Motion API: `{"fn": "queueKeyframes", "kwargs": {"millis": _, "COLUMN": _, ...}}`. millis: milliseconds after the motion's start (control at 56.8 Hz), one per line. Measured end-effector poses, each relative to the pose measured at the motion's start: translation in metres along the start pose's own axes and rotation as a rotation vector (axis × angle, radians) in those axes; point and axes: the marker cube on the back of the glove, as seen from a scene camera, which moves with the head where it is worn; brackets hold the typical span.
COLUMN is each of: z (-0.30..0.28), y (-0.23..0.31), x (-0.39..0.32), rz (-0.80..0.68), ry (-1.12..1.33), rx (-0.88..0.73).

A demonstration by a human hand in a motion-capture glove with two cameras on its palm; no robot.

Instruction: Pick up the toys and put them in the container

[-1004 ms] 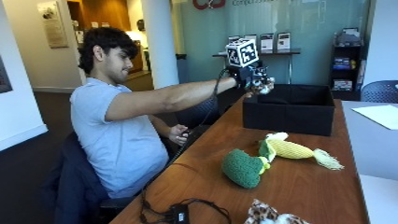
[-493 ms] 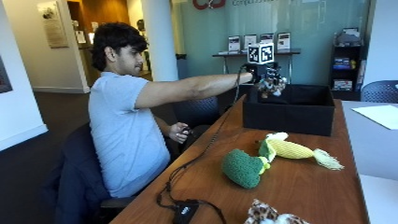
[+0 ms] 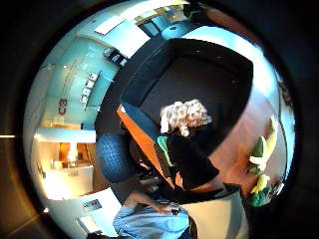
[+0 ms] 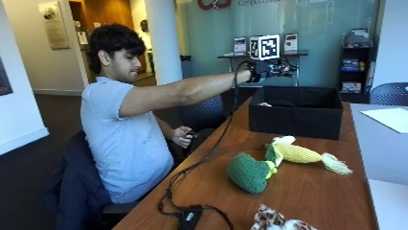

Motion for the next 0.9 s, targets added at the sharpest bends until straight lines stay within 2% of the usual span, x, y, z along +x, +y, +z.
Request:
{"fn": "queueKeyframes", "kwargs": {"millis": 211, "z": 0.004, "y": 0.032, "x": 0.077, "rz": 0.121, "ry": -0.016, "rx": 0.011}}
{"fn": "queueKeyframes", "kwargs": {"millis": 511, "z": 0.103, "y": 0.037, "x": 0.161, "rz": 0.385, "ry": -0.162, "rx": -0.118}}
{"fn": "queueKeyframes", "kwargs": {"millis": 898, "z": 0.179, "y": 0.05, "x": 0.197, "rz": -0.1, "ry": -0.034, "rx": -0.295}}
